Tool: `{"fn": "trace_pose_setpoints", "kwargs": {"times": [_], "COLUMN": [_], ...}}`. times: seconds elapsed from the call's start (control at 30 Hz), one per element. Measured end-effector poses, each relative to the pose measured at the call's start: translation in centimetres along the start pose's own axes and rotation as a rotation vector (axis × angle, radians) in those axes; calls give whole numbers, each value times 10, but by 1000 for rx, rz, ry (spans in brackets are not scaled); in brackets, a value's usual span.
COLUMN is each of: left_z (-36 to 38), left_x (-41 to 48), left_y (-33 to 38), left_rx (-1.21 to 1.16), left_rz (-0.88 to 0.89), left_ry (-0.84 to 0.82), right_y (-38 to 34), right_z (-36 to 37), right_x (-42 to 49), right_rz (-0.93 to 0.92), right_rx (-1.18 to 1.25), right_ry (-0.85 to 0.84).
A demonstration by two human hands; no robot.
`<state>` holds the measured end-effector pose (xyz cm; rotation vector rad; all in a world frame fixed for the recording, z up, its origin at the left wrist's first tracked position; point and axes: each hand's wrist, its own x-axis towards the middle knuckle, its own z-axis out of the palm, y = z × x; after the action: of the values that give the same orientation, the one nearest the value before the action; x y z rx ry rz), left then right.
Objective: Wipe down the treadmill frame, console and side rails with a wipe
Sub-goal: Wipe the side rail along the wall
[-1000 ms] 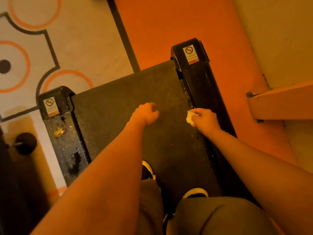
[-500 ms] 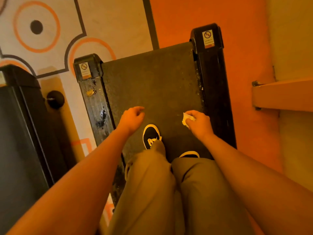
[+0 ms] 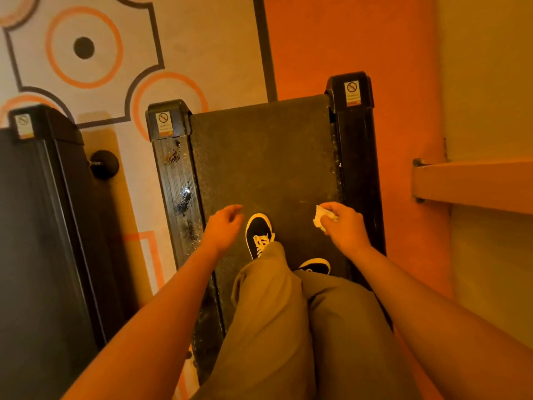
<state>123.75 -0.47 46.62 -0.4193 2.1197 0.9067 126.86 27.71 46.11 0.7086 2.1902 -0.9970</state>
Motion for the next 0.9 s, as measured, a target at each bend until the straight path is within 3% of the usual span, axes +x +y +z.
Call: {"fn": "trace_pose_setpoints", "kwargs": {"times": [0.53, 0.9], "left_z": [-59, -65], "left_x": [-83, -159], "left_y": [-37, -18], "left_rx": [-105, -210], "left_rz": [-102, -145], "left_ry": [117, 171], "right_y": [-34, -67], "right_z": [0, -31], "right_x": [-56, -105], "right_rz": [-42, -63], "right_rx": [-38, -66], "right_ry": [-20, -37]}}
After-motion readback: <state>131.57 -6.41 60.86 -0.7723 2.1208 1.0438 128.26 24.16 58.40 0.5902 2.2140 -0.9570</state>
